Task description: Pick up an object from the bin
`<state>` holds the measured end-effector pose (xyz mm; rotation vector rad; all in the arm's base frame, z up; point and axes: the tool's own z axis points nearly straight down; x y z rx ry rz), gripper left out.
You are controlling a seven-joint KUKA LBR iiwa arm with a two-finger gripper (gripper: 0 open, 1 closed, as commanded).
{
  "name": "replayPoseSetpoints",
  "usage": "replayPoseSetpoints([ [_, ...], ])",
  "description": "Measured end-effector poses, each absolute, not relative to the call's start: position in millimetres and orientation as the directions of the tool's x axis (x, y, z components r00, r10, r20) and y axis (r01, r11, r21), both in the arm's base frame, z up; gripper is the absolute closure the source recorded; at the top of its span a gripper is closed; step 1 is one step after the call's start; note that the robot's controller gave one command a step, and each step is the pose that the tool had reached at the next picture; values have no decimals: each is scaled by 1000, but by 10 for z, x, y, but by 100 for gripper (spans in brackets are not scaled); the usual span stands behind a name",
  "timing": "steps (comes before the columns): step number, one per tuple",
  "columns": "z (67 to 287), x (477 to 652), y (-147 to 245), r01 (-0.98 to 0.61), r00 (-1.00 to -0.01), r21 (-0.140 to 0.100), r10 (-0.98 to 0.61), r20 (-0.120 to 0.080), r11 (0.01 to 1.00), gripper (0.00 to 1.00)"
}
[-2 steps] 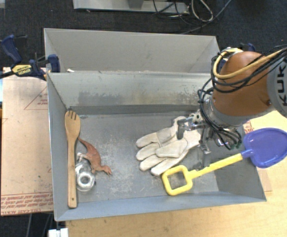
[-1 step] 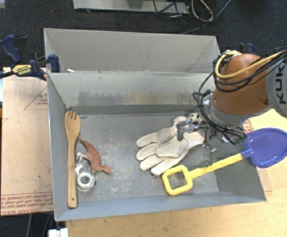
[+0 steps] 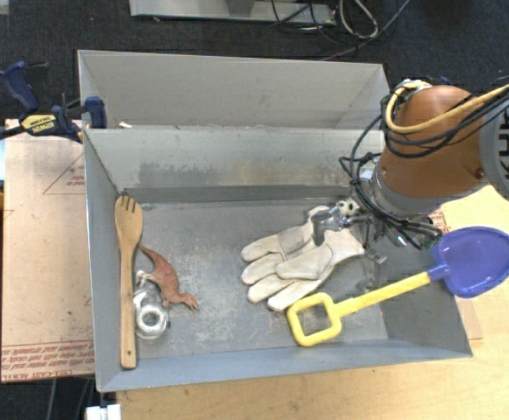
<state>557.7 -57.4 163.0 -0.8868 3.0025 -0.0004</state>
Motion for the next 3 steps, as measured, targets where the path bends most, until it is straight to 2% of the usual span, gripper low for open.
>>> replayPoseSetpoints([
  [1, 1648, 5584, -695, -479, -878, 2, -479, -5, 878, 0],
  [2, 1644, 5616, -698, -495, -869, 1, -495, -6, 869, 0],
  [3, 1339, 6139, -566, -325, -946, 3, -325, -11, 946, 0],
])
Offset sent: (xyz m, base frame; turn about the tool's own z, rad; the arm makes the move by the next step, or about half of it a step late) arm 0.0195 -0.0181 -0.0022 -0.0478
